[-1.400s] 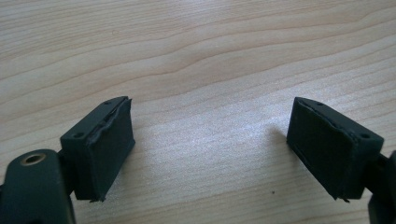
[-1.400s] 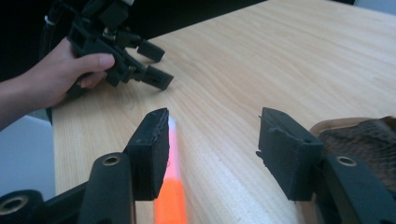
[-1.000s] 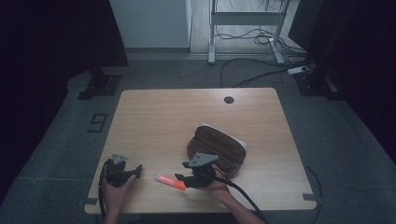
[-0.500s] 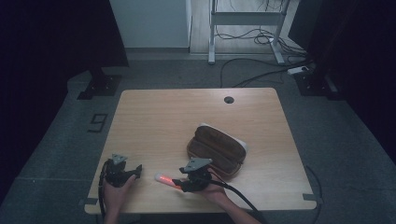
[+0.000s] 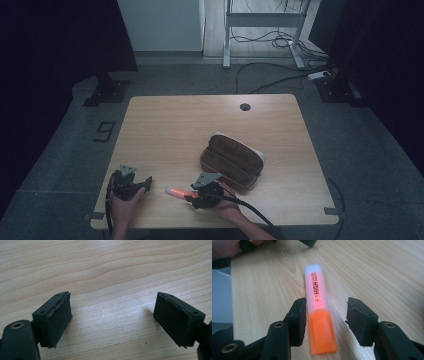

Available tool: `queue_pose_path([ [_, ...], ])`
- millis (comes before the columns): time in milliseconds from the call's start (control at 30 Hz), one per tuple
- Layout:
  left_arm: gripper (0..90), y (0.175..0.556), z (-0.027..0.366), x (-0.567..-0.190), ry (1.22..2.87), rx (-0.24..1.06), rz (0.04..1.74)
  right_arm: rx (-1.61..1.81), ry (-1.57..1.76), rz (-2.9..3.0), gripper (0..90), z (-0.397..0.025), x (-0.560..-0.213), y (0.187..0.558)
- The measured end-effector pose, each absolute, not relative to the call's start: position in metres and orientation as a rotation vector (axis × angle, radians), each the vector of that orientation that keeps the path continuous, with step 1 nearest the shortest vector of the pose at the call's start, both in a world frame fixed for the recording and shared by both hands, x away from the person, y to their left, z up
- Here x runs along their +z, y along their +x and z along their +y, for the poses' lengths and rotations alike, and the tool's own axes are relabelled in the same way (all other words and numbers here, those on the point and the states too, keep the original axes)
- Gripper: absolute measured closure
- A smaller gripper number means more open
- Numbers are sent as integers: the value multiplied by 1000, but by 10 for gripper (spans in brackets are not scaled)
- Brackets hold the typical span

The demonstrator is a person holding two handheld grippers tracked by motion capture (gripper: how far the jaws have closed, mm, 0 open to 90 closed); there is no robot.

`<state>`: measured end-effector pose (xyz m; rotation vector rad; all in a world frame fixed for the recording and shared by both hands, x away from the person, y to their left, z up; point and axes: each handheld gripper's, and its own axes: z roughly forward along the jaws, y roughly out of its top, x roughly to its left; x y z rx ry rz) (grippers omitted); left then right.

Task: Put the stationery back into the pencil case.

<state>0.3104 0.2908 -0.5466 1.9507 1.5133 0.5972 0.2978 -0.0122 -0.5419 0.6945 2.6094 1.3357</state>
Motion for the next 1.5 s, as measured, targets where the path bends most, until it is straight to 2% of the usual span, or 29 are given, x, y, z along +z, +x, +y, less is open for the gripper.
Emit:
queue_pose_path([
  [433, 145, 310, 291, -547, 1950, 597, 1513, 1277, 685, 2619, 564, -10, -547, 298],
  [667, 145, 310, 291, -547, 1951, 597, 1514, 1264, 690, 2634, 650, -9, -550, 298],
  [967, 145, 310, 291, -547, 1950, 597, 1514, 1298, 720, 2632, 656, -12, -549, 301],
  [1500, 145, 310, 291, -547, 1951, 597, 1513, 1455, 741, 2596, 656, -31, -524, 309],
])
